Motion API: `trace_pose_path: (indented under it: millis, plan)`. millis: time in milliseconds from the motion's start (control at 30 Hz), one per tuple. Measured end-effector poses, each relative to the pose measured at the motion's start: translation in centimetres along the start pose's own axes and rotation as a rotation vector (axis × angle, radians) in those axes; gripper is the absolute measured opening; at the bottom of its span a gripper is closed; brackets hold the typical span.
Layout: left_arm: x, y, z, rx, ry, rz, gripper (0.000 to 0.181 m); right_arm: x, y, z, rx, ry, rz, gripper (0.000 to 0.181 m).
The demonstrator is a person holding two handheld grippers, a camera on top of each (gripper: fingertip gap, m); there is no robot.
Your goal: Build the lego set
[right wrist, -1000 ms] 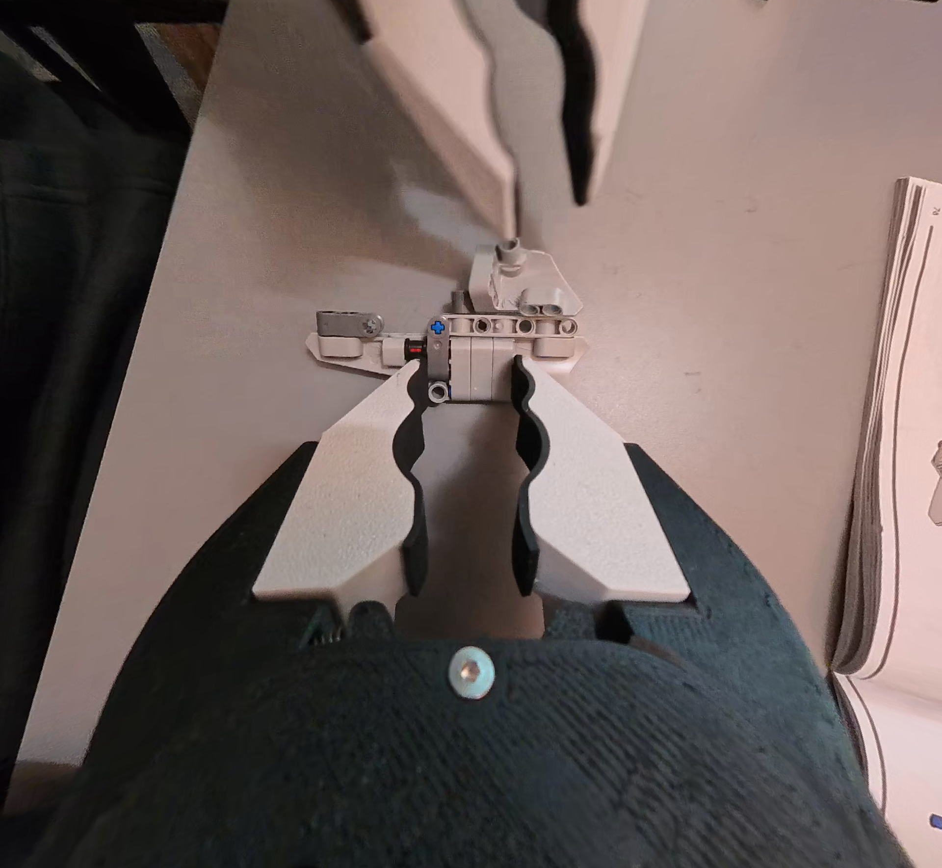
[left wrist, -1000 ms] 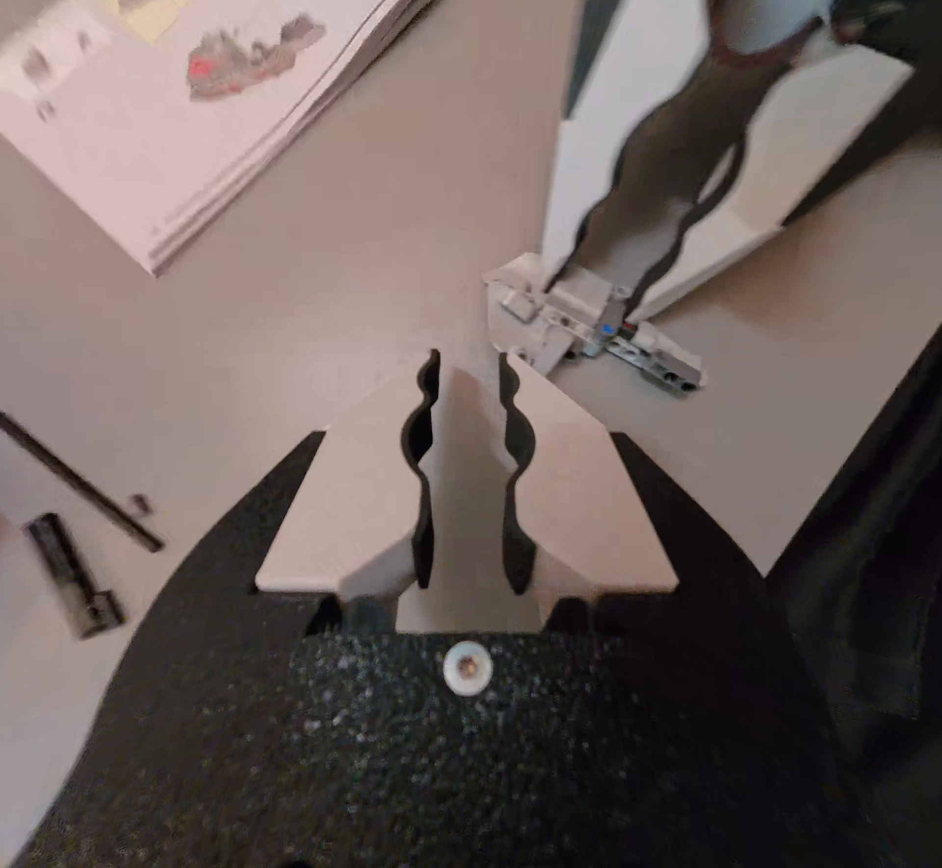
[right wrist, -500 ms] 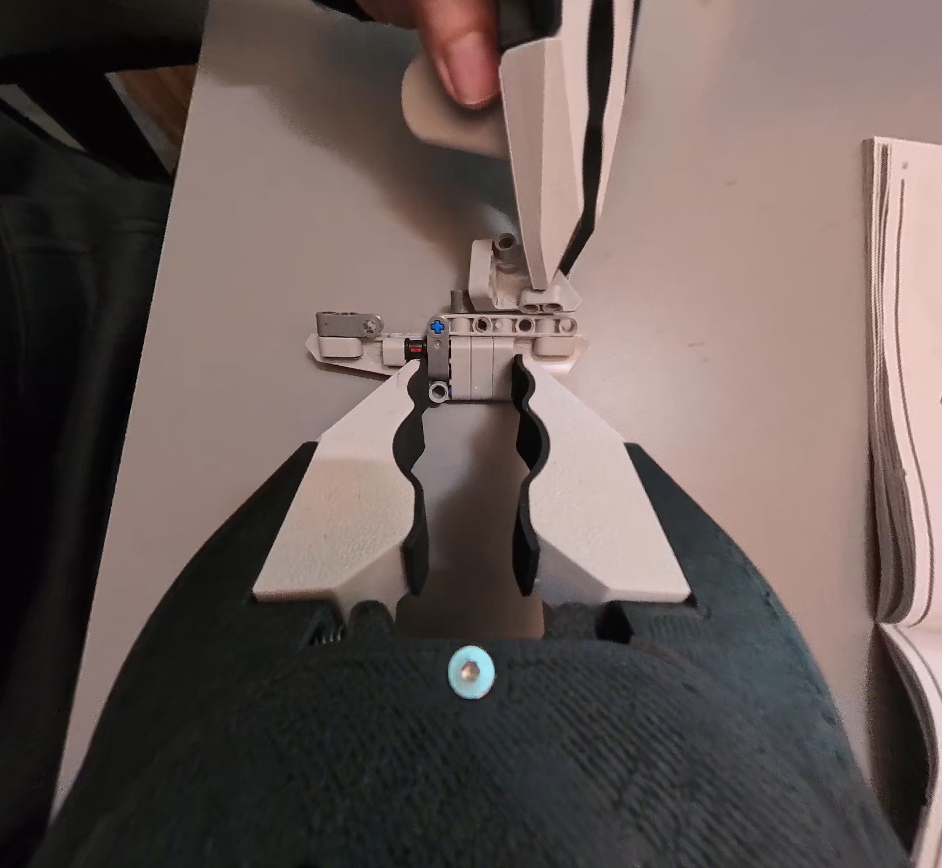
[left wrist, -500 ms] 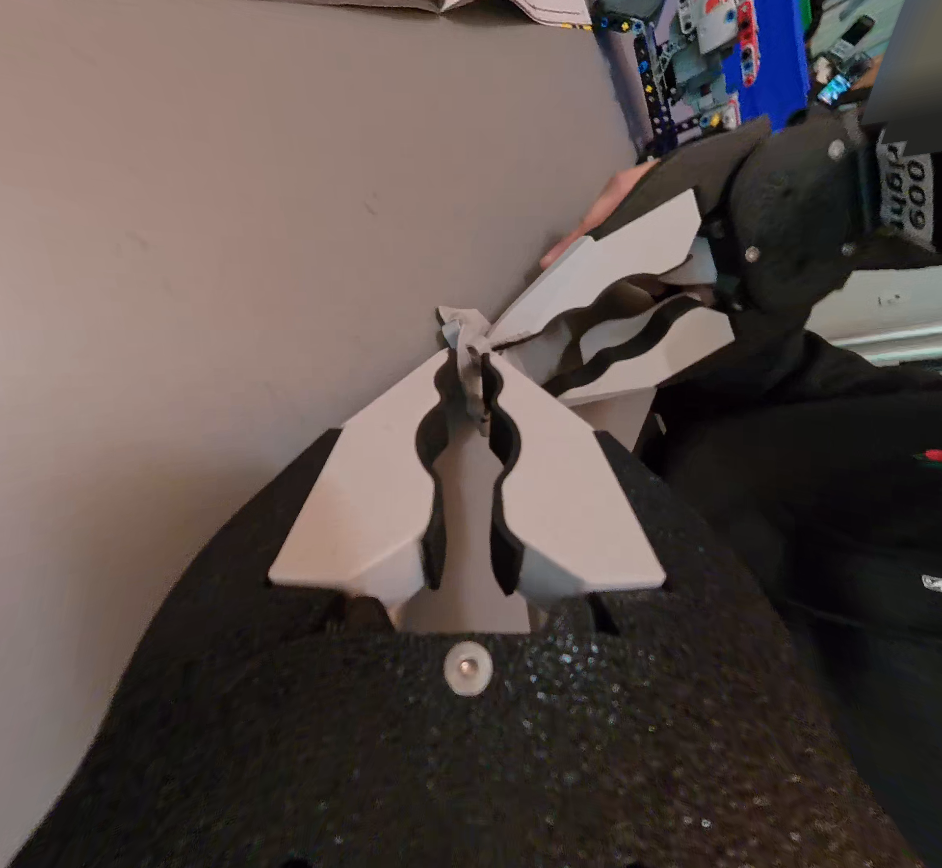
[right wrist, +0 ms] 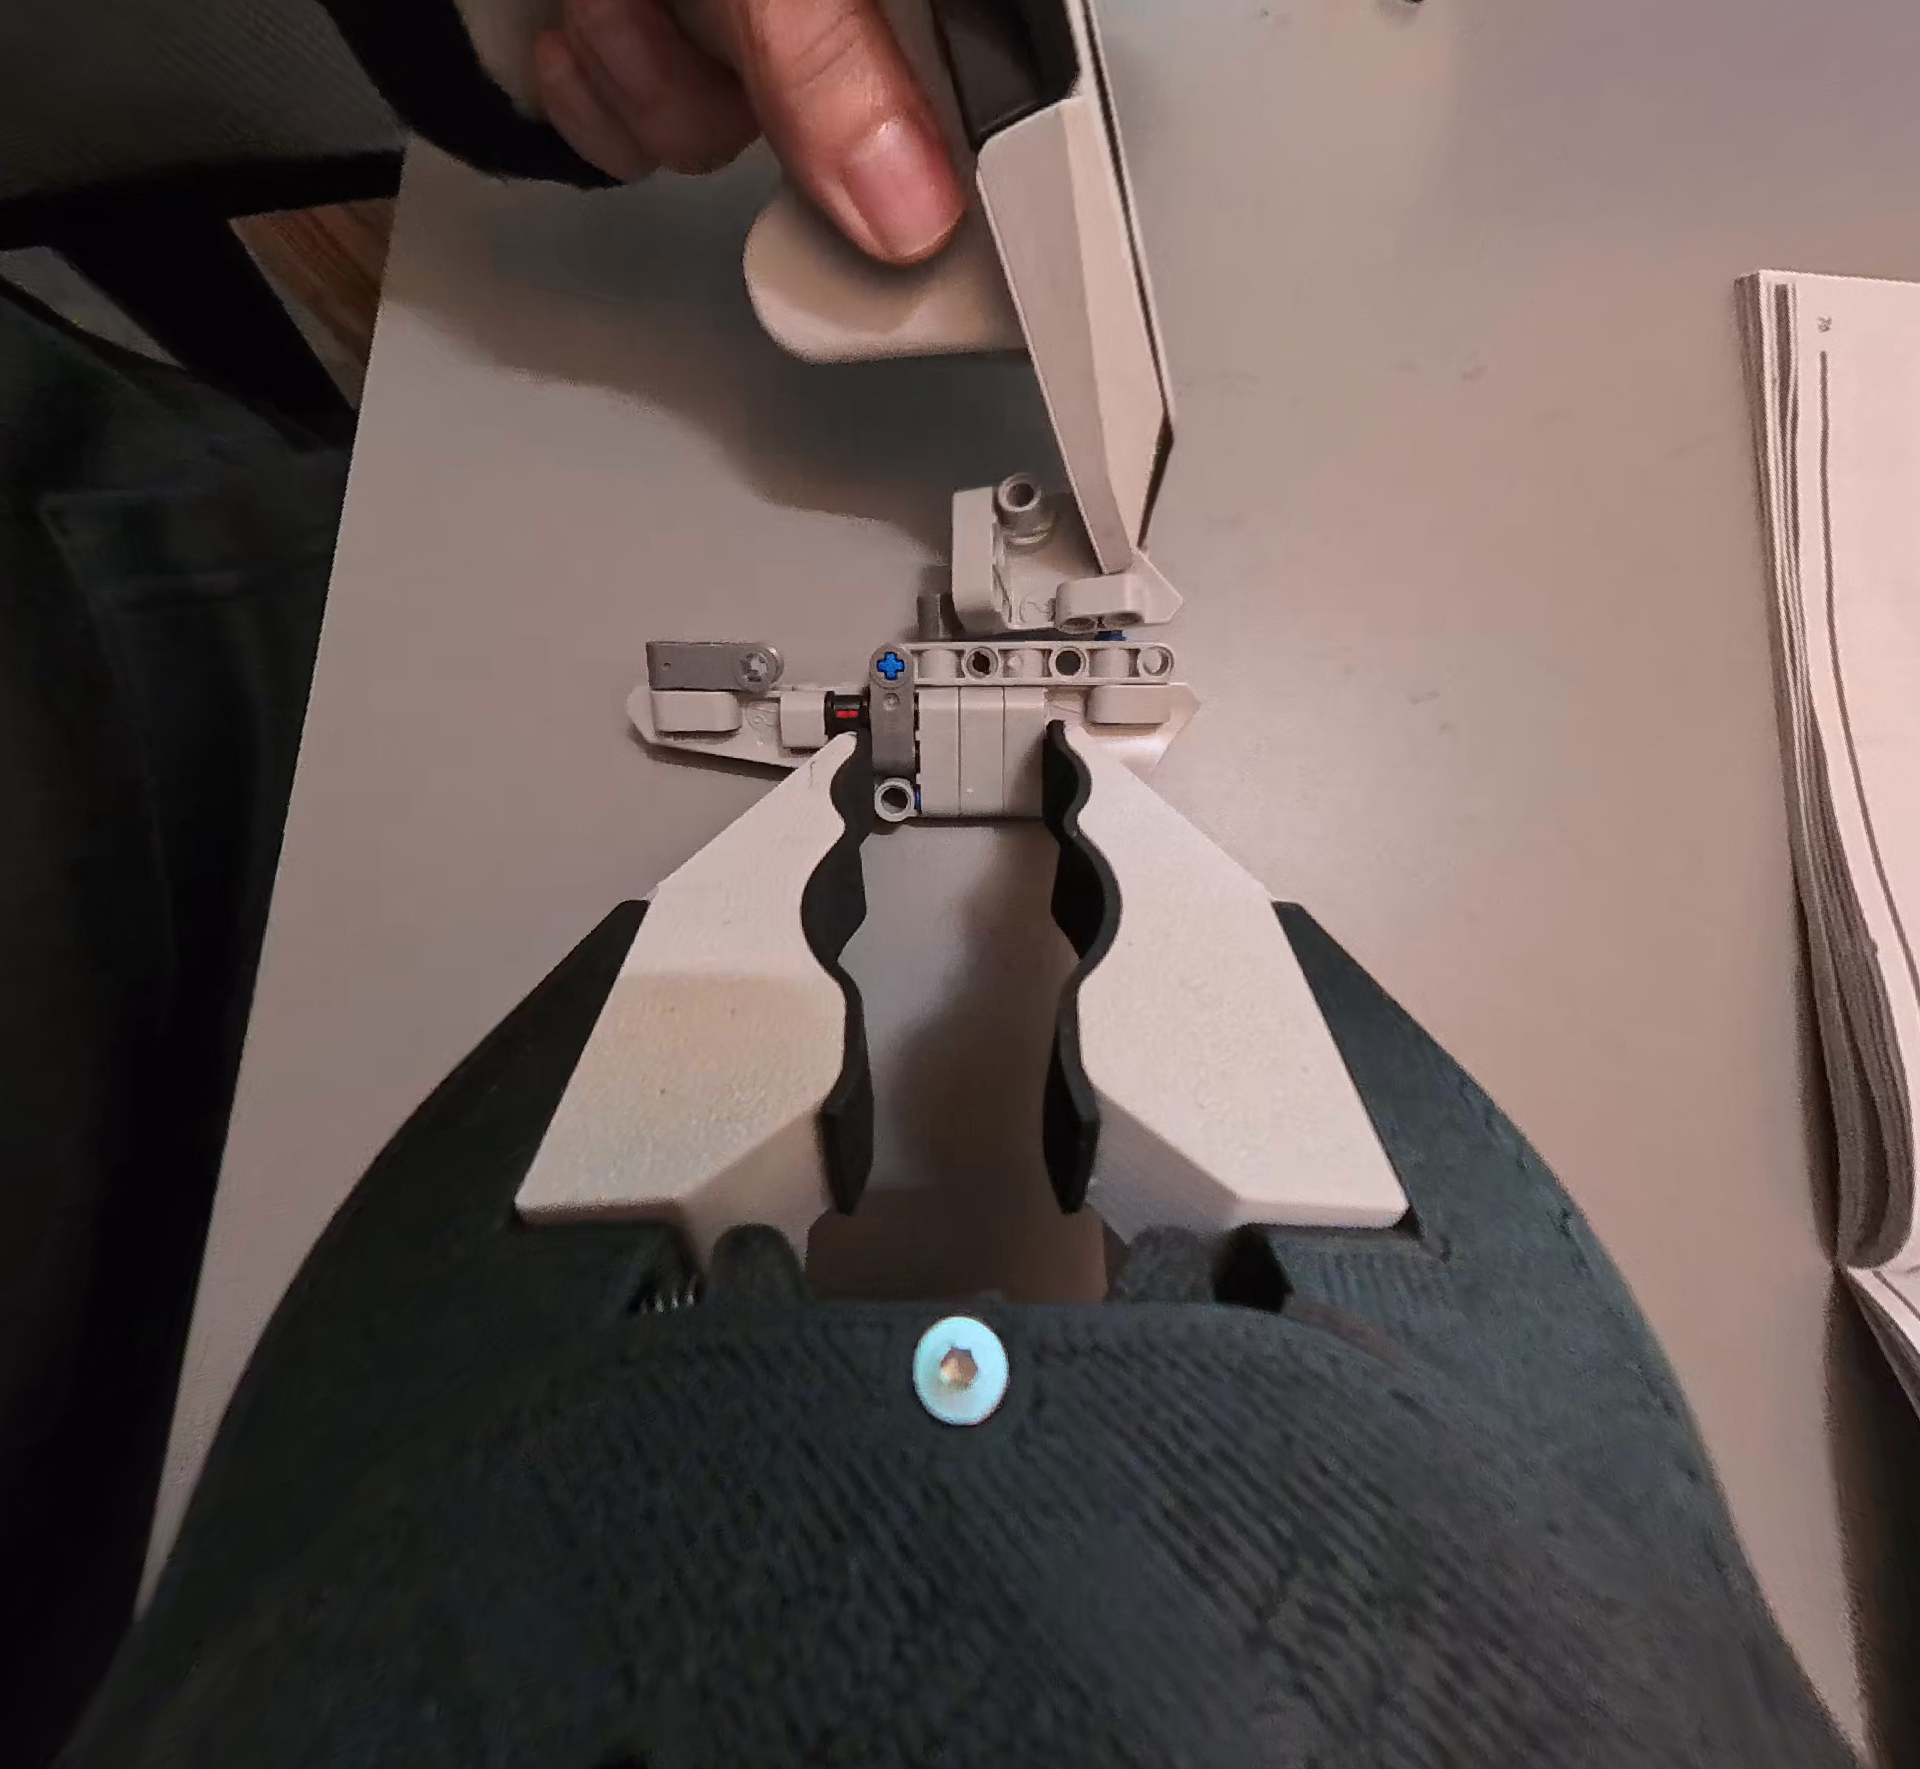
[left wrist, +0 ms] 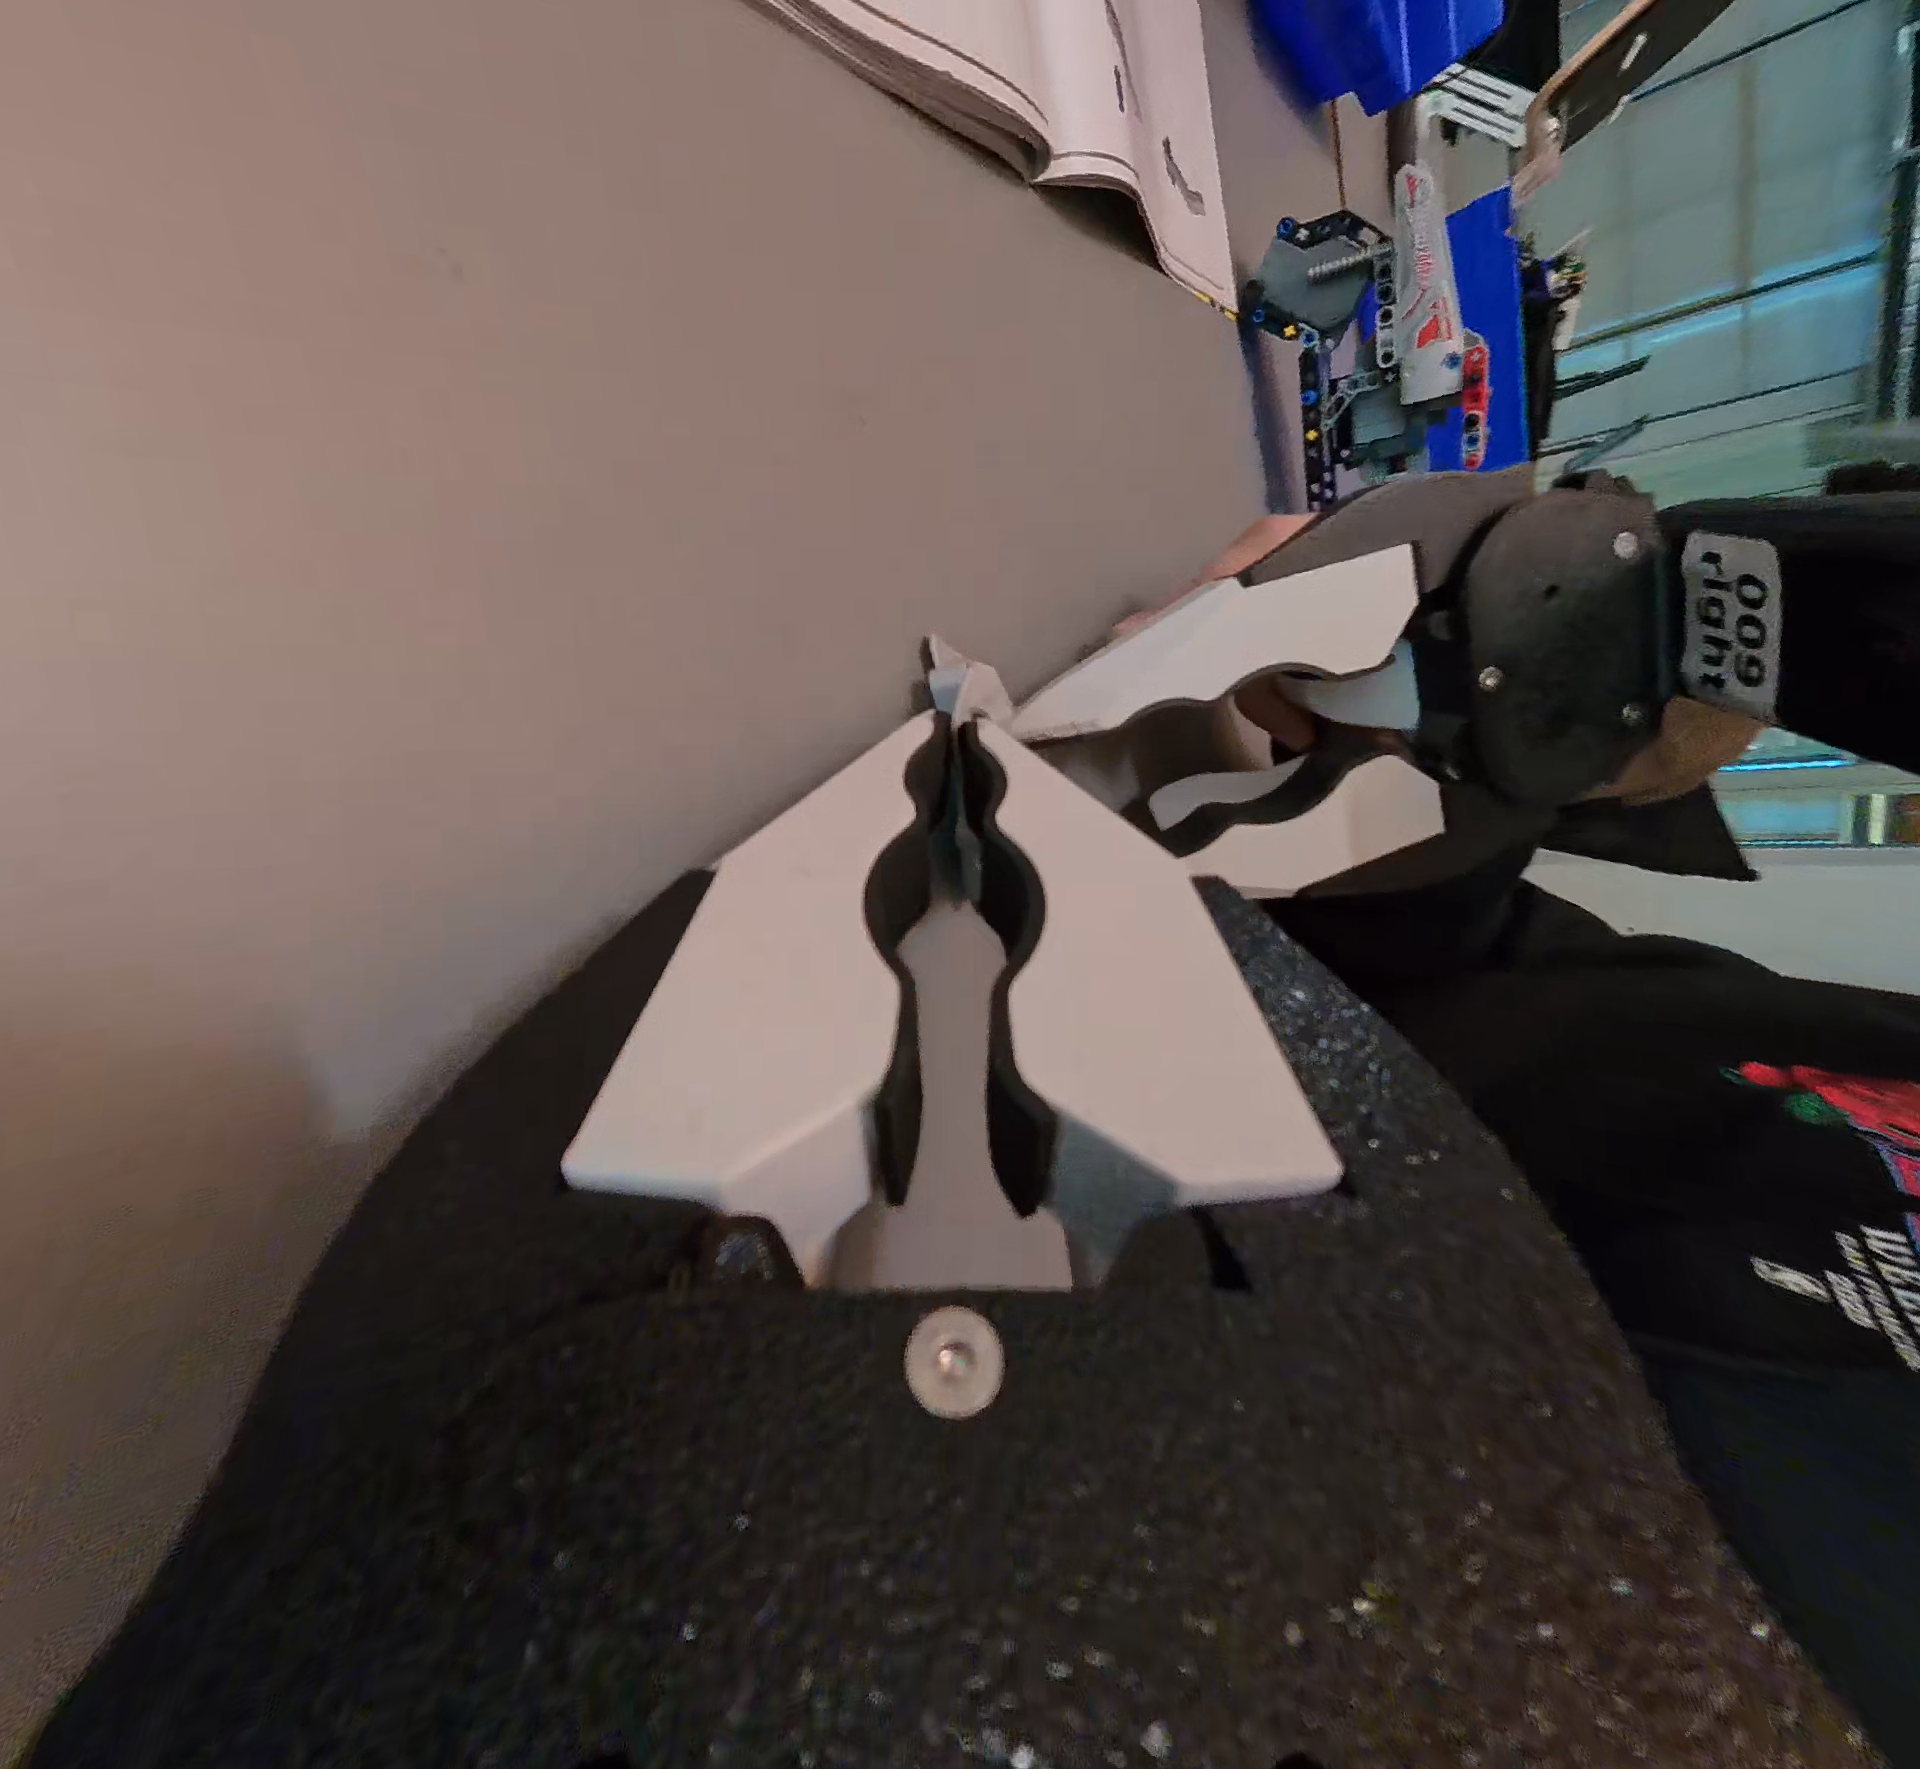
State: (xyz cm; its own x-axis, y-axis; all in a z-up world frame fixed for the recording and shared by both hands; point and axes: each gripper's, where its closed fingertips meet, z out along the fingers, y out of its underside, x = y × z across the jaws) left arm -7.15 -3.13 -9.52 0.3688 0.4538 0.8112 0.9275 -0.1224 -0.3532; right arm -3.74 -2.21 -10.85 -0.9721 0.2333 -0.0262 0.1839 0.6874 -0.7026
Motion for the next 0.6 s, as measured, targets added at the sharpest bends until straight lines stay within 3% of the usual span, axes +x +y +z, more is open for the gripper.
trace_pose_path:
  millis: [100, 233, 367, 600]
  plan:
    - [0.3, 0.0, -0.1, -0.01, 0.029, 0.05, 0.003, 0.0, 0.0, 0.0, 0.002, -0.011, -0.008, 0.031]
    - [1.0, 1.8, -0.6, -0.059, 0.055, 0.098, 0.021, 0.0, 0.1, -0.1, 0.007, -0.01, -0.005, 0.032]
    - [0.6, 3.3, -0.8, -0.084, -0.005, 0.122, 0.021, 0.0, 0.0, 0.0, 0.003, -0.005, -0.005, 0.031]
    - [0.8, 3.4, -0.1, -0.046, -0.005, 0.115, 0.007, 0.0, 0.0, 0.0, -0.005, 0.005, -0.009, 0.032]
